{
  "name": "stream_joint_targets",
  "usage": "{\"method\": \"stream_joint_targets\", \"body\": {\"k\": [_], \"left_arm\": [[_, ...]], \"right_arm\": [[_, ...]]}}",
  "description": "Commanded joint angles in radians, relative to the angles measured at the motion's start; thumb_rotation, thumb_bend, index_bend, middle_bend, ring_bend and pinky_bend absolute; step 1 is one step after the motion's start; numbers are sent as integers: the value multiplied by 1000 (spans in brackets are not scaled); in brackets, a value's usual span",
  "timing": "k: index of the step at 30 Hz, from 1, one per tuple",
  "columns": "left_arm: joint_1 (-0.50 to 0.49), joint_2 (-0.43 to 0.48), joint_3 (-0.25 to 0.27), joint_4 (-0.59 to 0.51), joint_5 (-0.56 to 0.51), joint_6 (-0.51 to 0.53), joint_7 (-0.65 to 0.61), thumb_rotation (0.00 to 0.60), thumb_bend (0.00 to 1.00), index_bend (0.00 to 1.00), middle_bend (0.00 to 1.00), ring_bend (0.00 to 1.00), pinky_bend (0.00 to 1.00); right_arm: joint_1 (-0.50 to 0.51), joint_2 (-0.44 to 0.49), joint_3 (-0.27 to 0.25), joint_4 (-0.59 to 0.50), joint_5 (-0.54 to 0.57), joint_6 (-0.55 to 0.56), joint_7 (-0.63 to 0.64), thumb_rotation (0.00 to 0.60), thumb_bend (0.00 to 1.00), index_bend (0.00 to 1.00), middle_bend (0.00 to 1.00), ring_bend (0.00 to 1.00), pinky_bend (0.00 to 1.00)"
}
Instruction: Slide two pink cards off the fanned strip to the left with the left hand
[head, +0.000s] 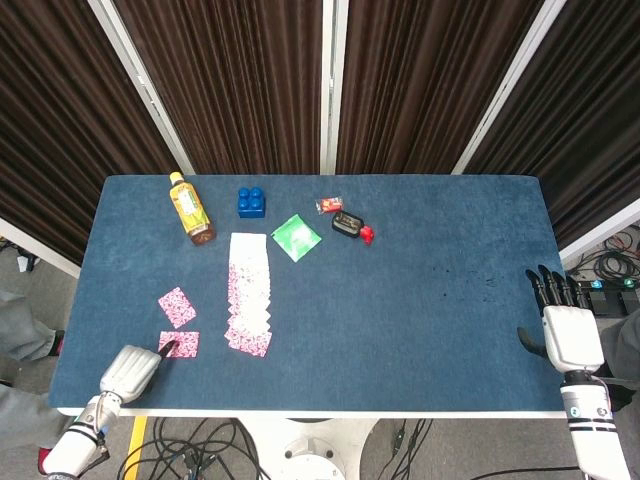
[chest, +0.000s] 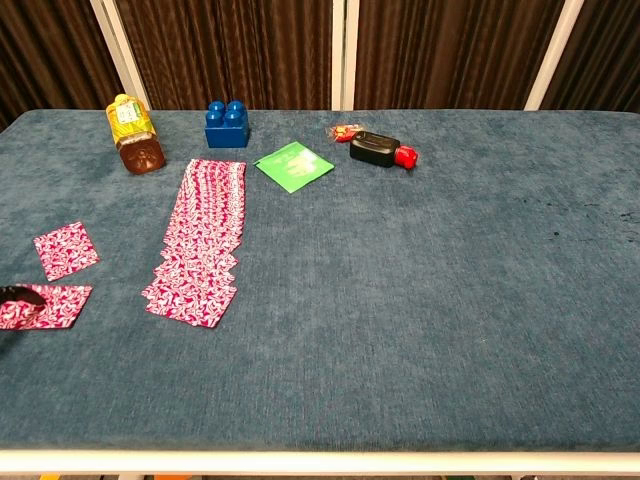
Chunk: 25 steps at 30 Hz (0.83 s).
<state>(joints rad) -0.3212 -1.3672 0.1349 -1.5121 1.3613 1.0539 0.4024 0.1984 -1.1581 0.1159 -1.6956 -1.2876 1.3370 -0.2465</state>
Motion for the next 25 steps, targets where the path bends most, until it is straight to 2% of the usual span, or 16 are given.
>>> {"method": "stream_joint_targets", "body": {"k": [1, 8, 10, 12, 16, 18, 19, 20, 22, 25], "left_arm": [[0, 17, -21, -30, 13, 30, -24, 600, 724, 113, 787, 877, 825], [2, 59, -112, -87, 56, 166, -84, 600, 656, 112, 781, 866, 825], [18, 35, -157, -64, 64, 250, -102, 600, 615, 113, 713, 792, 802], [29, 10, -191, -34, 55, 305, -105, 600, 544, 115, 595, 638, 712], [39, -7, -236, -9, 9, 344, -75, 600, 330, 117, 168, 122, 319], [42, -11, -246, -6, 5, 355, -83, 579, 275, 116, 51, 23, 170], [45, -16, -249, 0, 6, 365, -90, 531, 251, 116, 14, 2, 103], [47, -20, -250, 4, 9, 371, -93, 480, 237, 116, 2, 0, 76], [51, -25, -246, 13, 15, 376, -97, 431, 221, 116, 0, 0, 62], [56, -29, -241, 21, 21, 381, -99, 431, 216, 116, 0, 0, 60]], "right_arm": [[0, 3, 2, 0, -4, 4, 5, 600, 207, 0, 0, 0, 0], [-5, 13, 8, -2, -16, 22, 22, 600, 207, 0, 0, 0, 0], [-7, 13, 10, 2, -22, 30, 31, 600, 209, 0, 0, 0, 0], [-9, 12, 12, 7, -31, 38, 42, 600, 210, 0, 0, 0, 0], [-16, 6, 10, 30, -72, 73, 55, 600, 198, 0, 0, 0, 0], [-20, -2, 9, 52, -95, 101, 35, 600, 171, 0, 0, 0, 0], [-24, -10, 9, 66, -105, 121, 14, 600, 153, 0, 0, 0, 0], [-27, -15, 9, 73, -110, 132, -2, 600, 135, 0, 0, 0, 0], [-32, -23, 8, 77, -109, 140, -23, 600, 115, 0, 0, 0, 0], [-32, -31, 8, 76, -101, 134, -24, 600, 112, 0, 0, 0, 0]]}}
